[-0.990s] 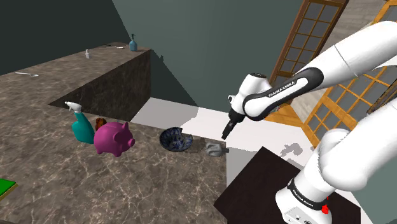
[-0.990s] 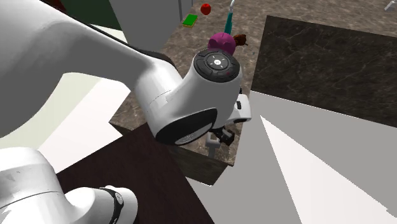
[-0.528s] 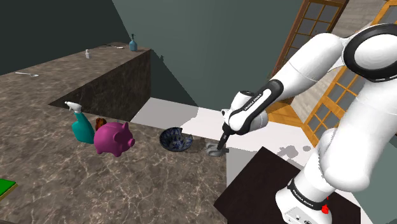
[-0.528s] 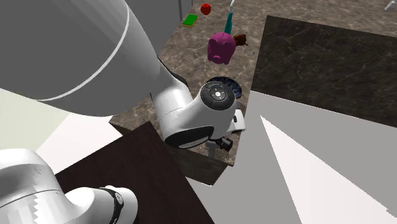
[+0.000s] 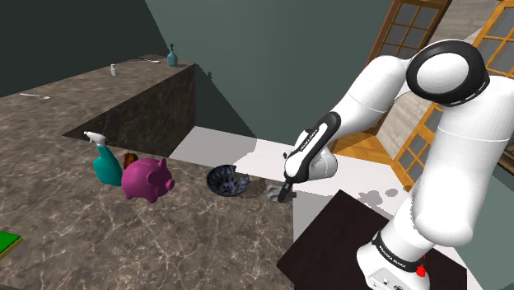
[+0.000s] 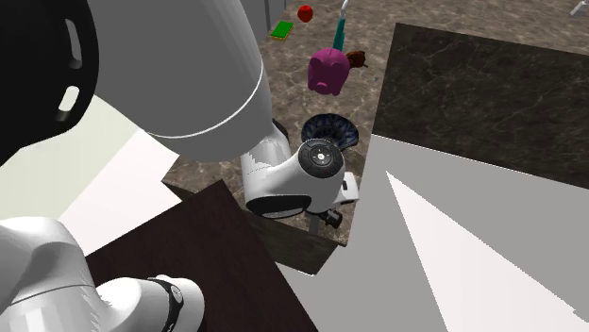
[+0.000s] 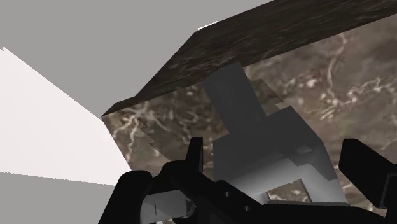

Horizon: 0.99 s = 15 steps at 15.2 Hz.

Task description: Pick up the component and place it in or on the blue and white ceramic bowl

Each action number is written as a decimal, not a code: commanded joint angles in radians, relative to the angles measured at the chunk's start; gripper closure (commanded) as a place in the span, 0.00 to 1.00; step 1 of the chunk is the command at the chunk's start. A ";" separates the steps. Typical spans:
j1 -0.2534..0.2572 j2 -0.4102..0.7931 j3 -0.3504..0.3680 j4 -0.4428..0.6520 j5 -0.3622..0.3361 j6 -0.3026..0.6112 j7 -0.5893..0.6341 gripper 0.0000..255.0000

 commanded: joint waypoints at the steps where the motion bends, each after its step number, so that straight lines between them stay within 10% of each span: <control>1: -0.012 0.015 0.014 0.007 0.011 0.009 -0.010 0.00; 7: -0.012 0.015 0.014 0.006 0.011 0.009 -0.010 0.00; 8: -0.012 0.015 0.014 0.006 0.011 0.009 -0.010 1.00; 15: -0.012 0.015 0.014 0.006 0.011 0.009 -0.010 1.00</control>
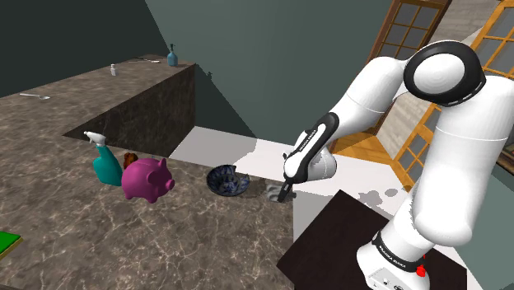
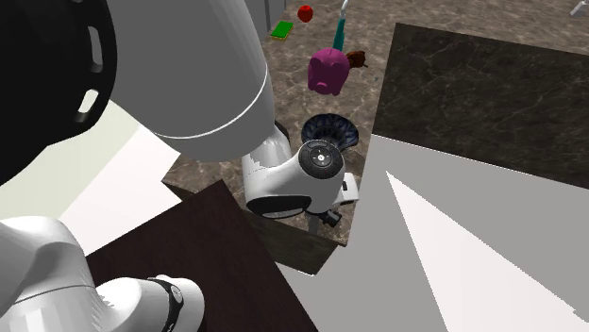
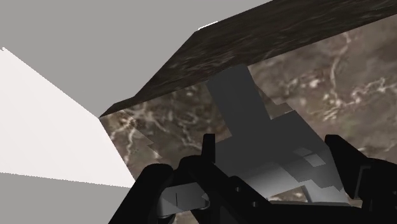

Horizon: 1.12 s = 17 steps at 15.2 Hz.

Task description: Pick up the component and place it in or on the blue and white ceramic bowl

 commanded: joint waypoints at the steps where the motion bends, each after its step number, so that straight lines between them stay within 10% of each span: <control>1: 0.000 0.000 0.000 0.000 0.000 0.000 0.000 1.00; 17: 0.138 -0.286 -0.215 -0.059 -0.356 -0.223 0.286 1.00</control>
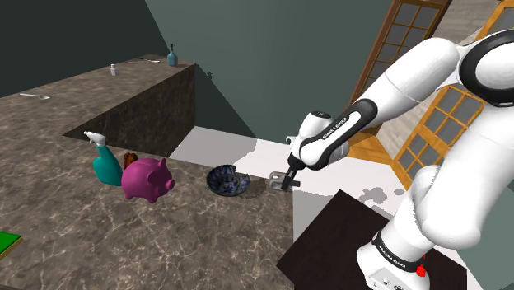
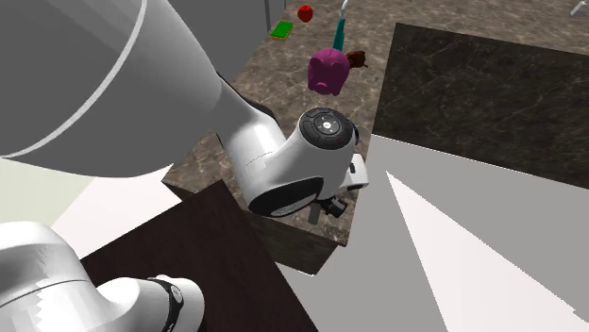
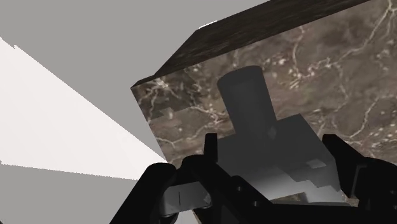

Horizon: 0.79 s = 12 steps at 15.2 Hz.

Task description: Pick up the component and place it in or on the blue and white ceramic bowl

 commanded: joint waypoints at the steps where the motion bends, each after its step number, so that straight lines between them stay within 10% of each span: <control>1: -0.004 -0.035 -0.005 -0.002 -0.039 -0.032 0.029 1.00; 12: -0.040 -0.215 0.009 0.014 -0.154 -0.222 0.119 1.00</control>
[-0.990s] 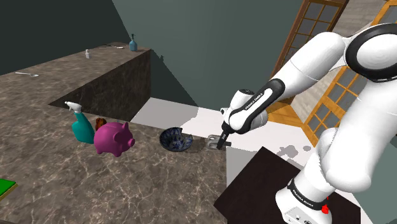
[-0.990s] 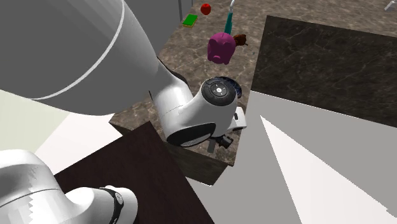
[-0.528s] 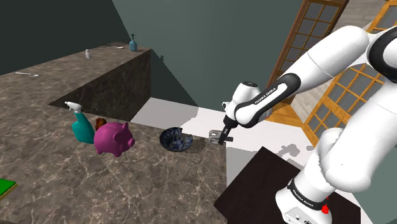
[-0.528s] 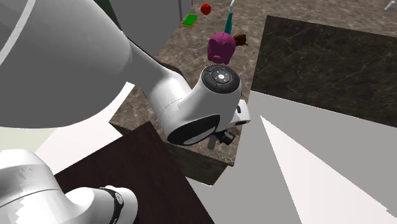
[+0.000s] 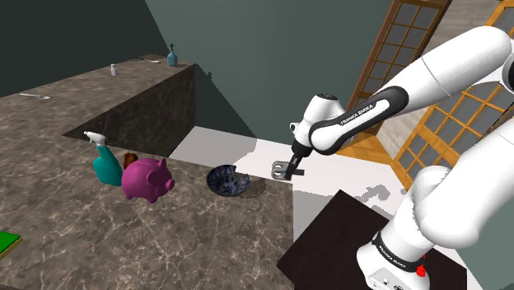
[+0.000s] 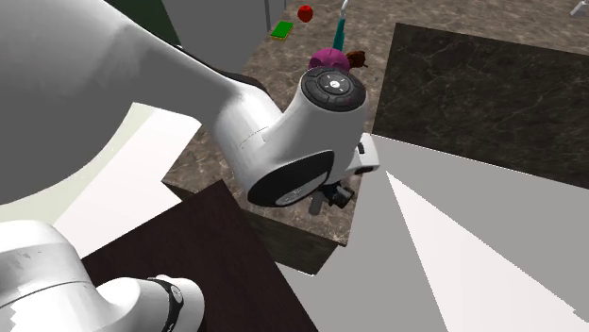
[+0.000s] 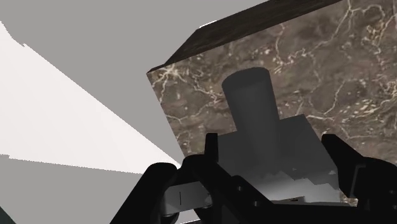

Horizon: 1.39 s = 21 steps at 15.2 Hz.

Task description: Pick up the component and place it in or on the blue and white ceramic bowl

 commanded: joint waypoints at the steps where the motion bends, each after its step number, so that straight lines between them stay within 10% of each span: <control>1: -0.006 -0.032 0.004 0.005 -0.013 -0.037 0.011 1.00; 21: 0.150 0.501 0.138 0.697 0.027 -0.190 0.273 1.00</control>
